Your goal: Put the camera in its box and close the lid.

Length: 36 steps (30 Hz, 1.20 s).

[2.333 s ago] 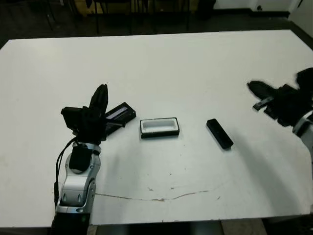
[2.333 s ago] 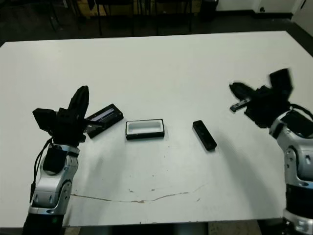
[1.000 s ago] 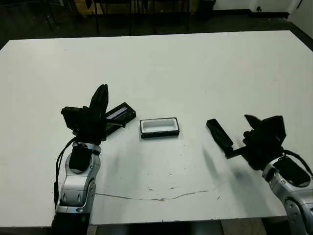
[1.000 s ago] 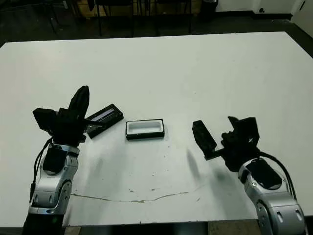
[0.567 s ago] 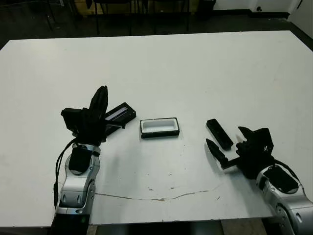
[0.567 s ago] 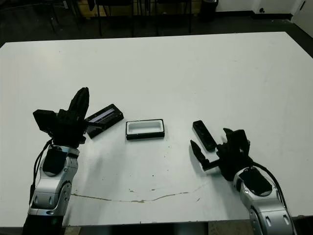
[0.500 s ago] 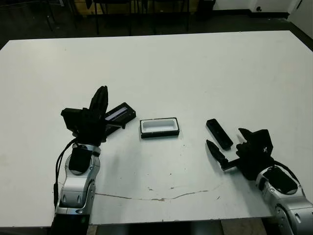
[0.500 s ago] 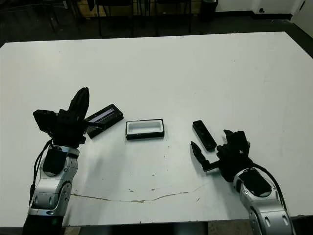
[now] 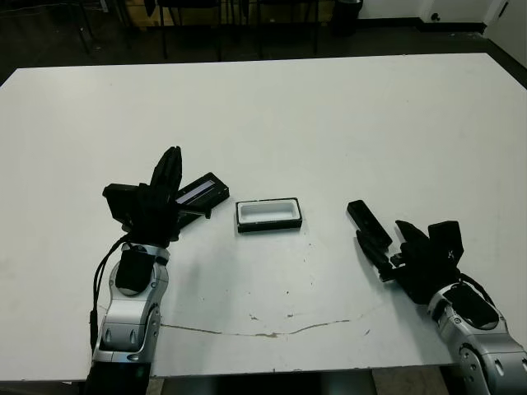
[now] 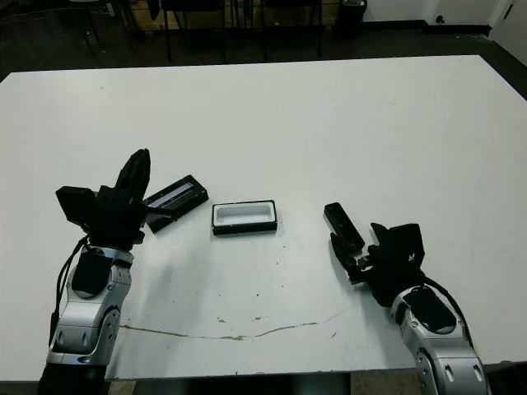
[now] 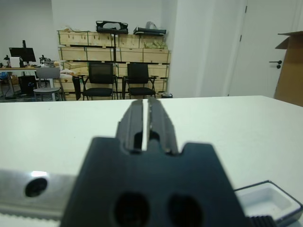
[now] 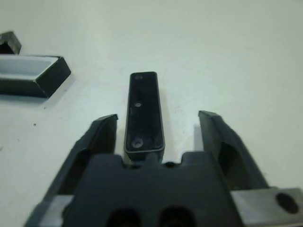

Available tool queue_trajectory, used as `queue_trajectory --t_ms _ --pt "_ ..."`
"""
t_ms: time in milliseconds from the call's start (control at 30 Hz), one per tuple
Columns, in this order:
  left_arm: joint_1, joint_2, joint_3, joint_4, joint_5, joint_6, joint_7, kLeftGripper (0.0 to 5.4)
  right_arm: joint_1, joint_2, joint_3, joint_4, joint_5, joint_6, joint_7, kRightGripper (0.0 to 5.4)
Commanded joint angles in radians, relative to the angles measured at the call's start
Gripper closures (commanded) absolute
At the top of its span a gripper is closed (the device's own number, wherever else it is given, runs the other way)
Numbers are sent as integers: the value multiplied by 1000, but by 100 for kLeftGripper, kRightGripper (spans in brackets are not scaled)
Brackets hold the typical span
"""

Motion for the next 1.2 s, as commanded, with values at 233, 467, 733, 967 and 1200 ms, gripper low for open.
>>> queue_trajectory --t_ms 233,467,733,967,1200 --pt "10 3 3 5 -8 13 -1 540 -14 -9 -41 -31 65 237 -40 388" --pt "9 5 4 -1 -3 15 3 540 -45 -79 -47 -69 86 360 -12 483" --pt "10 4 3 -2 -4 12 3 540 -83 -81 -117 -70 122 332 15 483" --pt "11 4 1 -2 0 15 4 540 -299 -113 -193 25 135 201 51 483" --pt "17 3 -1 -13 6 19 12 540 -579 -180 -115 273 136 26 289 483"
